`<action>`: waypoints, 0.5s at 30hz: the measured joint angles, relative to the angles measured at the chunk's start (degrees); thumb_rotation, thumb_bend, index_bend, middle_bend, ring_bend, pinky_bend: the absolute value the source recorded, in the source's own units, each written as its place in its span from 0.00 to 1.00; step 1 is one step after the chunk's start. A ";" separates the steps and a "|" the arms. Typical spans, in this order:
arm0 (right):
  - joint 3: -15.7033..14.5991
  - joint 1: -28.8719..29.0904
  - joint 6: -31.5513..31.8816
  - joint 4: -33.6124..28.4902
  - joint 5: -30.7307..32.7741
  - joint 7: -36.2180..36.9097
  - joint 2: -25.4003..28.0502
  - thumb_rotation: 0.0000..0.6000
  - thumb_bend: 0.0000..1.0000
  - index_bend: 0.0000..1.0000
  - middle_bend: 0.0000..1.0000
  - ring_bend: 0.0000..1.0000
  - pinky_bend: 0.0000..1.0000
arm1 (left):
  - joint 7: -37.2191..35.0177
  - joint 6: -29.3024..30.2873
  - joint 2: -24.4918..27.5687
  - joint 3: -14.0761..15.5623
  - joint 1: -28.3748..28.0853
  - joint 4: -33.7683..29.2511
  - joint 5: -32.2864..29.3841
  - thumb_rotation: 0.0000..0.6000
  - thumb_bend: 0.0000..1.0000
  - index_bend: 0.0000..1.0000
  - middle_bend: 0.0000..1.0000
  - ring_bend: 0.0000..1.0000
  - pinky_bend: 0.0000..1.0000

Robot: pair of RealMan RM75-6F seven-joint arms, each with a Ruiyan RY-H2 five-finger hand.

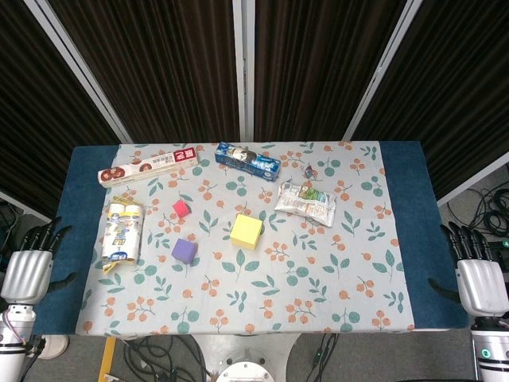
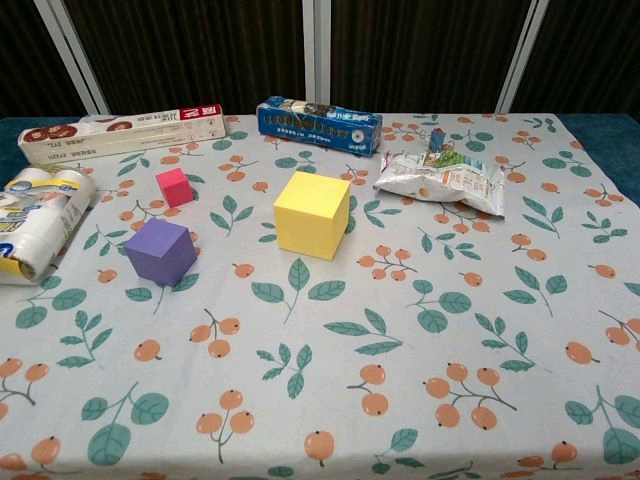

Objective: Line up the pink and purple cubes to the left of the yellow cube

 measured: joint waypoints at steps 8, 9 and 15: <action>0.14 -0.49 0.96 0.10 -0.08 0.82 0.46 1.00 0.03 0.00 0.04 0.00 0.03 | -0.54 -0.38 0.18 -0.01 -0.57 -0.31 0.75 1.00 0.00 0.22 0.21 0.15 0.15; 0.24 -0.51 1.07 0.18 -0.05 1.06 0.65 1.00 0.03 0.00 0.04 0.00 0.03 | -0.75 -0.45 0.24 -0.02 -0.71 -0.41 0.91 1.00 0.00 0.22 0.22 0.15 0.15; 0.86 -0.55 2.02 0.30 -0.35 1.69 1.41 1.00 0.03 0.00 0.04 0.00 0.03 | -2.74 -1.72 0.42 -0.94 -2.96 -0.23 2.14 1.00 0.00 0.24 0.29 0.18 0.15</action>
